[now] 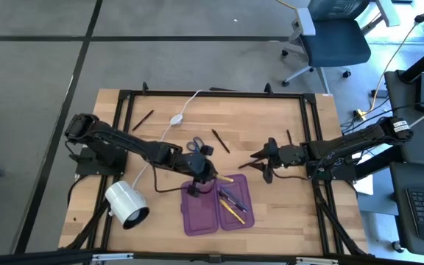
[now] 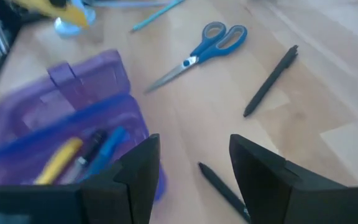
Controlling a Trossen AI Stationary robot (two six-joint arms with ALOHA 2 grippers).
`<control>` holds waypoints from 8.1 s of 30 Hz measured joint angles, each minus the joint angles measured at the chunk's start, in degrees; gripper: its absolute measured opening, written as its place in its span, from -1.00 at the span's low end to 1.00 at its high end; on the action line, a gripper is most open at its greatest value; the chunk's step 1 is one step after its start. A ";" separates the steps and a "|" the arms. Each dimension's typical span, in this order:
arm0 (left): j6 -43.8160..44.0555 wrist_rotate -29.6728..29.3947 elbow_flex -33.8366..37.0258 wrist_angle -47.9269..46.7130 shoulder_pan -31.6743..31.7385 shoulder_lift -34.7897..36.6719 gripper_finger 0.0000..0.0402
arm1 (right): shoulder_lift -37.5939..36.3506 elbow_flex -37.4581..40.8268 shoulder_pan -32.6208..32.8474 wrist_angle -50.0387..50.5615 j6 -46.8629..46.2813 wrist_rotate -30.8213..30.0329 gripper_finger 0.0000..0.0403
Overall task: Pick & place school supplies into a supply box
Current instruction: Put the yellow pen into the purple supply box, then put the black pen into the purple supply box
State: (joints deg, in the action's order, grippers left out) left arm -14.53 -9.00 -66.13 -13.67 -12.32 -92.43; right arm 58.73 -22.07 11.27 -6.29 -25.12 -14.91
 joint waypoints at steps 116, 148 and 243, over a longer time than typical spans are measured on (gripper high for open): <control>11.77 1.50 23.61 21.63 -0.70 24.25 -0.16 | -0.07 -1.33 -0.09 10.85 -16.54 10.53 -0.02; 10.94 -1.01 23.61 18.02 -3.02 36.13 -0.17 | -0.07 -1.30 -0.20 8.92 -11.00 8.79 -0.02; 13.30 -15.49 46.05 16.50 0.11 73.44 -0.16 | 30.26 -17.68 -17.12 39.22 28.38 14.58 -0.71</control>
State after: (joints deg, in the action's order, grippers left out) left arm -1.23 -24.49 -20.08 2.83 -12.21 -18.98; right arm 88.99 -39.75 -5.85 32.93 3.25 -0.33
